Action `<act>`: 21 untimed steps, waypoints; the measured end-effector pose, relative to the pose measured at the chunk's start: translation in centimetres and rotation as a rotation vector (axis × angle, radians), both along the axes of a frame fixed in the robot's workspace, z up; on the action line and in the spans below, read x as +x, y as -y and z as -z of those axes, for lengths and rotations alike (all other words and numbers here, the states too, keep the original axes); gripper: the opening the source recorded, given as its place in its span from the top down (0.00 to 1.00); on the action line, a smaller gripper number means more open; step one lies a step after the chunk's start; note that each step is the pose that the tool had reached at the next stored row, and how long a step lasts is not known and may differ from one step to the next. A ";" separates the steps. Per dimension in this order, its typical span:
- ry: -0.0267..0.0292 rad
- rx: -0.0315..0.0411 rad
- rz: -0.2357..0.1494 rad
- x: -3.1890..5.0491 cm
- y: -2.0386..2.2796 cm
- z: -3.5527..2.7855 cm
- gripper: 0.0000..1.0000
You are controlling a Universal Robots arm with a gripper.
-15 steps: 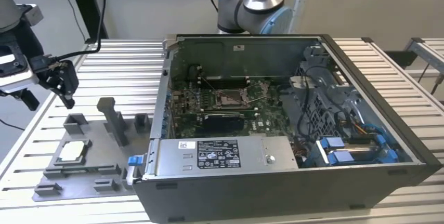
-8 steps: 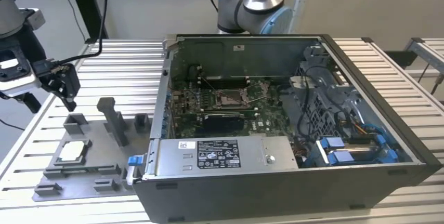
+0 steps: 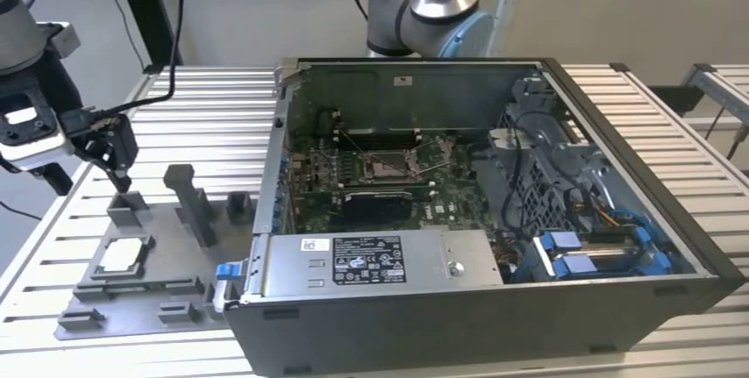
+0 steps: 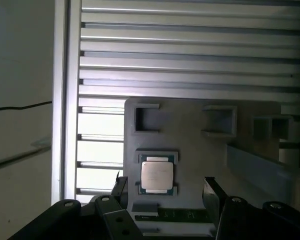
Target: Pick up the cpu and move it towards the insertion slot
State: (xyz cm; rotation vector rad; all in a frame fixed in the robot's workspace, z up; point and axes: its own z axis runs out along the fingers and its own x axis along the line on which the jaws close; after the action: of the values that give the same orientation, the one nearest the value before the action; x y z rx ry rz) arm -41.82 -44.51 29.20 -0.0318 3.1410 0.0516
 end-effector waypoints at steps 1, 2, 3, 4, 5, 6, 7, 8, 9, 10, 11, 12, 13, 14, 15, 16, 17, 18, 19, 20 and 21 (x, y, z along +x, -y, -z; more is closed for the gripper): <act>-0.0001 -0.0001 0.000 0.00 0.00 0.10 0.00; 0.0000 -0.0001 0.000 0.00 0.00 0.22 0.00; 0.0000 -0.0002 0.000 0.00 0.00 0.32 0.00; -0.0001 -0.0002 0.000 0.00 0.00 0.42 0.00; -0.0001 -0.0001 0.000 0.00 0.00 0.50 0.00; -0.0001 -0.0001 0.000 0.00 0.00 0.60 0.00; -0.0001 -0.0002 0.000 0.00 0.00 0.68 0.00; -0.0001 -0.0002 0.000 0.00 0.00 0.76 0.00; -0.0001 -0.0002 0.000 0.00 0.00 0.82 0.00; -0.0002 -0.0003 0.000 0.00 0.00 0.86 0.00; -0.0002 -0.0003 0.000 0.00 0.00 0.90 0.00; -0.0002 -0.0003 0.000 0.00 0.00 0.94 0.00; -0.0001 -0.0002 0.000 0.00 0.00 0.97 0.00; -0.0001 -0.0002 0.000 0.00 0.00 1.00 0.00; -0.0001 -0.0002 0.000 0.00 0.00 1.04 0.00; -0.0001 -0.0002 0.000 0.00 0.00 1.07 0.00; -0.0001 -0.0002 0.000 0.00 0.00 1.11 0.00; -0.0001 -0.0002 0.000 0.00 0.00 1.15 0.00; -0.0001 -0.0002 0.000 0.00 0.00 1.18 0.00; -0.0001 -0.0002 0.000 0.00 0.00 1.22 0.00; -0.0001 -0.0002 0.000 0.00 0.00 1.25 0.00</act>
State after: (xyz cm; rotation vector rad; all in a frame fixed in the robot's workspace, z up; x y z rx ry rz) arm -41.82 -44.51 27.95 -0.0319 3.1411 0.0513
